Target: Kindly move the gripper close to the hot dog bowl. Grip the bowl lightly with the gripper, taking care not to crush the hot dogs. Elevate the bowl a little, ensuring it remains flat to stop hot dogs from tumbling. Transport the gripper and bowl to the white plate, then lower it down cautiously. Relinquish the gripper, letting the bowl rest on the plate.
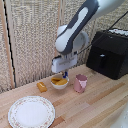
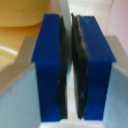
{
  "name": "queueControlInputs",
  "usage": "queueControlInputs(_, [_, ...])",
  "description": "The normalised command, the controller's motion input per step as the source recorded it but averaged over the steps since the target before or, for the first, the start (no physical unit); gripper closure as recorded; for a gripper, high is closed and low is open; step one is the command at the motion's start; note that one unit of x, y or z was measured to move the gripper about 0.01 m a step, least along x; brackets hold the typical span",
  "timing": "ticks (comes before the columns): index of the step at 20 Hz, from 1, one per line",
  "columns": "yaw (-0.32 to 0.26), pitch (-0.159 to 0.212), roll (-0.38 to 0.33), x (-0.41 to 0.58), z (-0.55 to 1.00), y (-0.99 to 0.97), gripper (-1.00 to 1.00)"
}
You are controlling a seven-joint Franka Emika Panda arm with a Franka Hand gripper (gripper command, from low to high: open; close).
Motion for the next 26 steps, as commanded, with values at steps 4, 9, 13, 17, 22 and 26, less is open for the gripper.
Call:
queueControlInputs(4, [-0.027,0.000,0.125,0.009,0.75,0.46,1.00])
queueControlInputs(9, [0.000,0.000,0.089,0.000,0.54,0.83,1.00])
queueControlInputs(13, [0.000,0.000,0.008,0.000,0.19,0.95,1.00])
queueControlInputs(17, [0.000,0.000,-0.036,0.014,-0.13,0.98,1.00])
queueControlInputs(22, [0.010,0.000,-0.079,0.079,-0.36,0.81,1.00])
queueControlInputs(26, [0.036,0.000,-0.092,0.142,-0.39,0.54,1.00])
